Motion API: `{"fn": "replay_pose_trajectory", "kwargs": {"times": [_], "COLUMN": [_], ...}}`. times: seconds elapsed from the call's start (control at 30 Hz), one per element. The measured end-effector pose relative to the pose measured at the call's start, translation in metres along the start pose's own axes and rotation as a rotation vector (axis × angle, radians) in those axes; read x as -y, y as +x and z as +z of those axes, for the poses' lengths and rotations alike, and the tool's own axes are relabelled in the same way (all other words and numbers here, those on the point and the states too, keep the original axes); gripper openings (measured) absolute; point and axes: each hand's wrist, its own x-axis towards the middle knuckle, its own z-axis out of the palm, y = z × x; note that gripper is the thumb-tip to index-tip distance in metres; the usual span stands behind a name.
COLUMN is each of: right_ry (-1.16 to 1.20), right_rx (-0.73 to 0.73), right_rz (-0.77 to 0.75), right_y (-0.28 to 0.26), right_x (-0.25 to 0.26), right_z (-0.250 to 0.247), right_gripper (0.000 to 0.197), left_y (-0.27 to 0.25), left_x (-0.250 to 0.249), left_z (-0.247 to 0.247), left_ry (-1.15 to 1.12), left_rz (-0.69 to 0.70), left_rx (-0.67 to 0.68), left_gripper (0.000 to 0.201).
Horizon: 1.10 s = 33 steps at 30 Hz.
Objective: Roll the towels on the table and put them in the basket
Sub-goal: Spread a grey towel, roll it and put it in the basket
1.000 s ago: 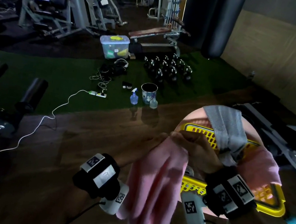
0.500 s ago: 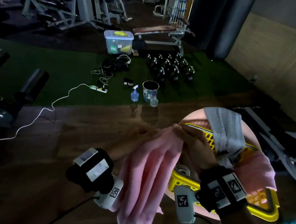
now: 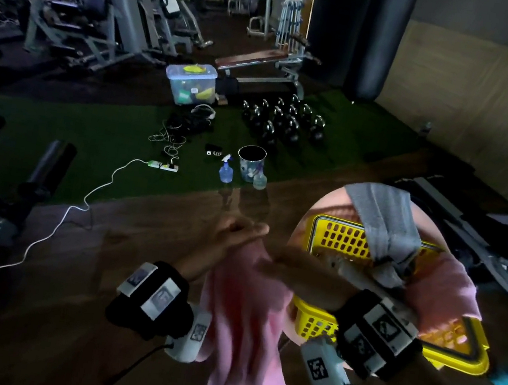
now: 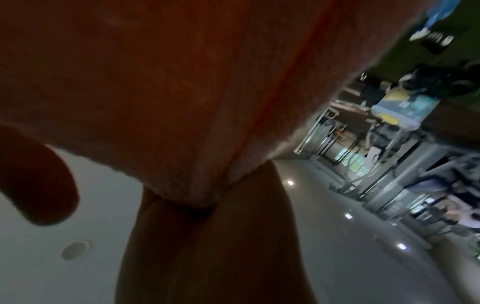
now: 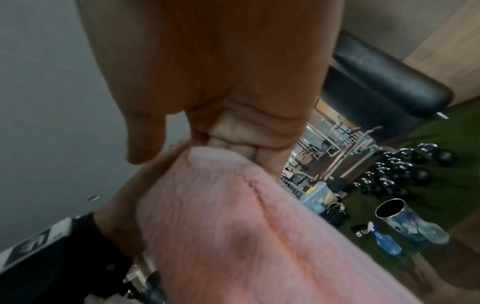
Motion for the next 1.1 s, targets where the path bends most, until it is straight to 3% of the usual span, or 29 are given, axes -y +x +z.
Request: {"fn": "replay_pose_trajectory", "kwargs": {"times": [0.07,0.17,0.23,0.3,0.37,0.43,0.5,0.53,0.57,0.63,0.7,0.8,0.87,0.9,1.0,1.03,1.1], "right_ry": [-0.017,0.356,0.470,0.268,0.050,0.105,0.335,0.418,0.447,0.265,0.097,0.301,0.380,0.342,0.040,0.026,0.166], "right_rx": [0.044,-0.196,-0.256,-0.132,-0.016,-0.117,-0.332,-0.372,-0.345,-0.172,-0.105,-0.361,-0.447,-0.415,-0.111,-0.093,-0.258], "right_rz": [-0.018,-0.107,-0.102,-0.056,-0.077,-0.121,-0.102,-0.082,-0.054,-0.035,-0.083,-0.078,-0.073,-0.069,-0.084,-0.110,-0.090], "right_y": [-0.003,0.000,0.002,0.001,-0.003,-0.003,0.001,0.003,0.004,0.008,0.008,0.012,0.015,0.017,0.019,0.018,0.015], "right_x": [0.006,0.008,0.007,0.009,0.017,0.022,0.016,0.015,0.014,0.007,0.009,0.018,0.020,0.021,0.020,0.022,0.029], "right_z": [0.000,-0.019,-0.023,-0.017,-0.015,-0.027,-0.041,-0.042,-0.038,-0.022,-0.015,-0.037,-0.043,-0.039,-0.027,-0.031,-0.045], "right_gripper": [0.016,0.011,0.019,0.026,0.020,0.014,0.013,0.014,0.016,0.026,0.040,0.031,0.029,0.031,0.034,0.027,0.018], "left_y": [0.004,0.002,0.002,0.008,0.014,0.012,0.011,0.012,0.015,0.021,0.023,0.021,0.022,0.024,0.029,0.029,0.026], "left_x": [0.000,0.002,0.001,-0.003,-0.003,-0.003,0.001,0.002,0.003,-0.005,-0.011,-0.014,-0.016,-0.019,-0.028,-0.028,-0.022], "left_z": [0.004,-0.002,-0.007,-0.008,-0.007,-0.006,-0.006,-0.007,-0.009,-0.009,-0.006,-0.004,-0.008,-0.009,-0.011,-0.010,-0.011], "left_ry": [-0.012,0.012,0.070,-0.019,-0.048,-0.015,-0.013,-0.020,-0.043,-0.075,-0.035,-0.038,-0.064,-0.048,0.026,0.041,0.055], "left_rz": [-0.041,-0.101,-0.046,-0.030,-0.014,-0.022,-0.045,-0.043,-0.037,-0.021,0.005,0.005,0.028,0.051,0.060,0.060,0.069], "left_rx": [0.045,0.086,0.086,0.010,0.011,0.041,0.045,0.040,0.009,-0.033,-0.003,0.014,0.018,0.010,0.040,0.063,0.059], "left_gripper": [0.042,0.038,0.046,0.056,0.069,0.081,0.070,0.059,0.047,0.032,0.037,0.027,0.025,0.029,0.037,0.037,0.042]}}
